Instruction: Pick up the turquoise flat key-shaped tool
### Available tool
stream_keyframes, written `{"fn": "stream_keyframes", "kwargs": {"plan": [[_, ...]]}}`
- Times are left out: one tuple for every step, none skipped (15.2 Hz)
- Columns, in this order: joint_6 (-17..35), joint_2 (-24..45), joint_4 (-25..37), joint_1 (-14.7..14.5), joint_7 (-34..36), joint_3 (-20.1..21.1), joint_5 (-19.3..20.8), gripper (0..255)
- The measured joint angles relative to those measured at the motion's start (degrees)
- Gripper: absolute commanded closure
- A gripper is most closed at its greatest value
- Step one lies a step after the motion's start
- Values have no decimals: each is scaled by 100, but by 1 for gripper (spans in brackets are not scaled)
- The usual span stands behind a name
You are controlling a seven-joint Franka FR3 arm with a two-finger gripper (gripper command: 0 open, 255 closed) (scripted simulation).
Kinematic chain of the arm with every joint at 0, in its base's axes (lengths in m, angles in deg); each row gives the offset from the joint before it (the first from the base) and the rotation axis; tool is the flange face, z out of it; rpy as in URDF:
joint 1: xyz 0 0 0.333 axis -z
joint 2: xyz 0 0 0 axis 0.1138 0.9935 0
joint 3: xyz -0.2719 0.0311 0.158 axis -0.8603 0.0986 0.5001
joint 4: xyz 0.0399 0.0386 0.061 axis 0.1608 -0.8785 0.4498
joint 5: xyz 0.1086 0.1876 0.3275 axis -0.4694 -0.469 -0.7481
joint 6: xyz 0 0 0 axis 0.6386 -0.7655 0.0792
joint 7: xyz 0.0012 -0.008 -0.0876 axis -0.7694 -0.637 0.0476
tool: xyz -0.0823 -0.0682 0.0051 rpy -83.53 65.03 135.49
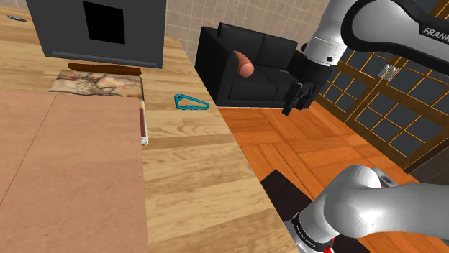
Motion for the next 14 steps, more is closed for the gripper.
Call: {"fn": "stream_keyframes", "kwargs": {"plan": [[0,0,0,0,0,0,0,0],[91,77,7,-47,-88,-18,-2,0],[235,214,32,-111,-253,-74,16,0],[369,343,71,-192,-437,-120,20,0],[533,522,130,-280,-638,-172,21,0],[712,671,145,-375,-829,-205,9,0],[885,829,178,-470,-1027,-243,-7,0],[1030,985,238,-565,-1234,-281,-24,0],[1171,1144,302,-655,-1454,-330,-39,0],[1332,1357,401,-755,-1663,-365,-70,0],[1483,1520,458,-851,-1871,-394,-103,0],[1576,1716,605,-950,-2077,-419,-144,0],[1709,1876,675,-1037,-2301,-456,-179,0],[1815,2034,769,-1128,-2515,-479,-223,0]]}}
